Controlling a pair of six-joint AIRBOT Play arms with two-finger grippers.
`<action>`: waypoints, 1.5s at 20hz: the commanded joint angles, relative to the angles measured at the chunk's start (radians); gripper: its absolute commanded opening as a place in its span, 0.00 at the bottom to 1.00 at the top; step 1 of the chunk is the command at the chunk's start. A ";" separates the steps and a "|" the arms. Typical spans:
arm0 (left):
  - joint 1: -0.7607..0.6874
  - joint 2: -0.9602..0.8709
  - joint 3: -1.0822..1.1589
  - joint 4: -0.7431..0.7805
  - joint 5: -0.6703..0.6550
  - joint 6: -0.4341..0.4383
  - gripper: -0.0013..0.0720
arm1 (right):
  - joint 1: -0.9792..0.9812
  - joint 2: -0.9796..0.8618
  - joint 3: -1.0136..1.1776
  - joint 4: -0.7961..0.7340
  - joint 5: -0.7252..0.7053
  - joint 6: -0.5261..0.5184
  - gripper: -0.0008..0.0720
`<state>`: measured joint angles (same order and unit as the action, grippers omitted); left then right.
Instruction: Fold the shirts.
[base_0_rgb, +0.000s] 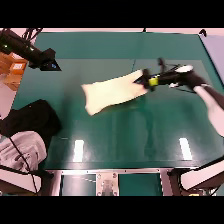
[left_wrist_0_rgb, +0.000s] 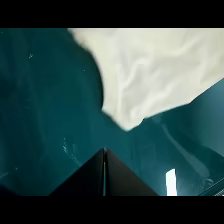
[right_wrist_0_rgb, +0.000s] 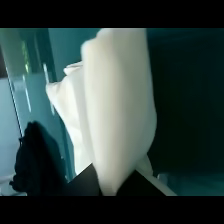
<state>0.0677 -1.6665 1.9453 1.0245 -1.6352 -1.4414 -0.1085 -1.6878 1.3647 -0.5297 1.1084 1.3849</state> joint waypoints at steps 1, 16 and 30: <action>0.001 0.001 0.000 0.001 0.004 0.002 0.05 | -0.276 0.149 -0.048 -0.149 0.061 0.040 0.03; 0.001 0.001 0.000 0.000 0.057 0.003 0.05 | -1.620 0.455 -0.660 -0.350 -0.020 -0.088 0.03; 0.001 0.001 0.000 0.000 0.091 0.063 0.05 | -1.572 0.501 -0.285 -0.434 0.299 0.200 0.45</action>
<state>0.0673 -1.6665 1.9457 1.0245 -1.5658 -1.3994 -1.7073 -1.2076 0.9257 -0.9367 1.2819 1.4612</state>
